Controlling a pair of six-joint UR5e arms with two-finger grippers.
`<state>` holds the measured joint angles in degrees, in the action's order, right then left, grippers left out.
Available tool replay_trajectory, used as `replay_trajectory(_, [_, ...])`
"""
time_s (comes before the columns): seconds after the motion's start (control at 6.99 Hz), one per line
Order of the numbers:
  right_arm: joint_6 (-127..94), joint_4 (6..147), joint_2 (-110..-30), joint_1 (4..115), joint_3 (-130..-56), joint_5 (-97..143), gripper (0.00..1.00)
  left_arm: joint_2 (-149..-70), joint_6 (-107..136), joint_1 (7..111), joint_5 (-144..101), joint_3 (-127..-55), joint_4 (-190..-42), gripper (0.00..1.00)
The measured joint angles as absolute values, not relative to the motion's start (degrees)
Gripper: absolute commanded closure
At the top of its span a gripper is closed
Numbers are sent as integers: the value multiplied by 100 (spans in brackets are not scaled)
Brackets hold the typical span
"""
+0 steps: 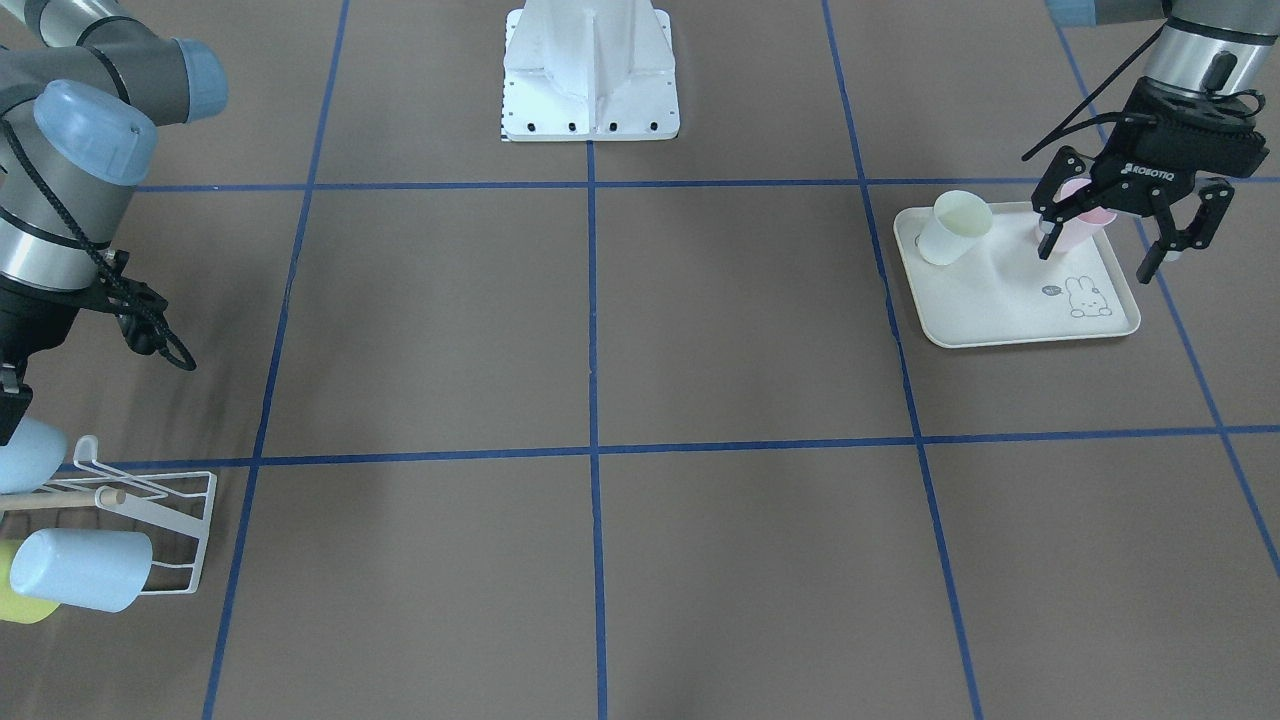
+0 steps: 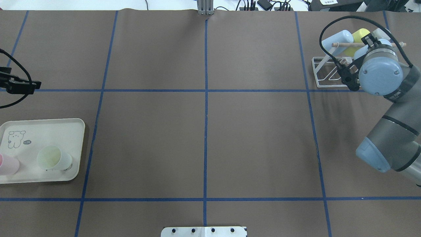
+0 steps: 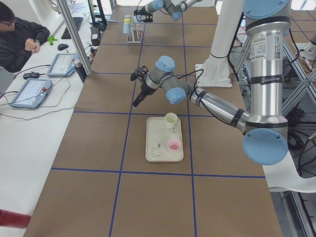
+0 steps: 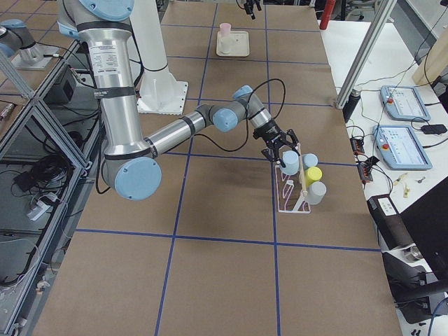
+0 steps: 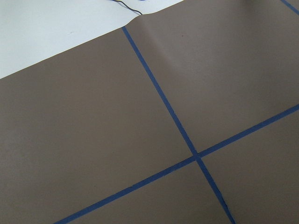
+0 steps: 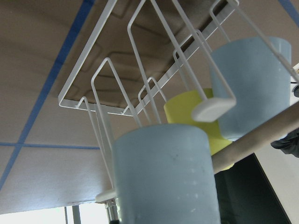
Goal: Transfer IKEA cup to right arm and place on rack
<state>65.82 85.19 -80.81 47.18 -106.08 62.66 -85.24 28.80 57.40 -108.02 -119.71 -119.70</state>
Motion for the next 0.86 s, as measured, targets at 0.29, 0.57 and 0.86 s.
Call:
replay_trajectory(0.29, [6532, 8507, -8087, 4670, -10579, 6150, 61, -8525, 2882, 5739, -10802, -11972, -11976, 0])
replay_trajectory(0.57, [6536, 8508, -8093, 4616, -10489, 5979, 53, -8525, 2883, 5739, -10802, -11975, -11997, 0])
replay_trajectory(0.86, [6522, 8508, -8095, 4594, -10455, 5924, 18, -8525, 2883, 5739, -10802, -11978, -12005, 0])
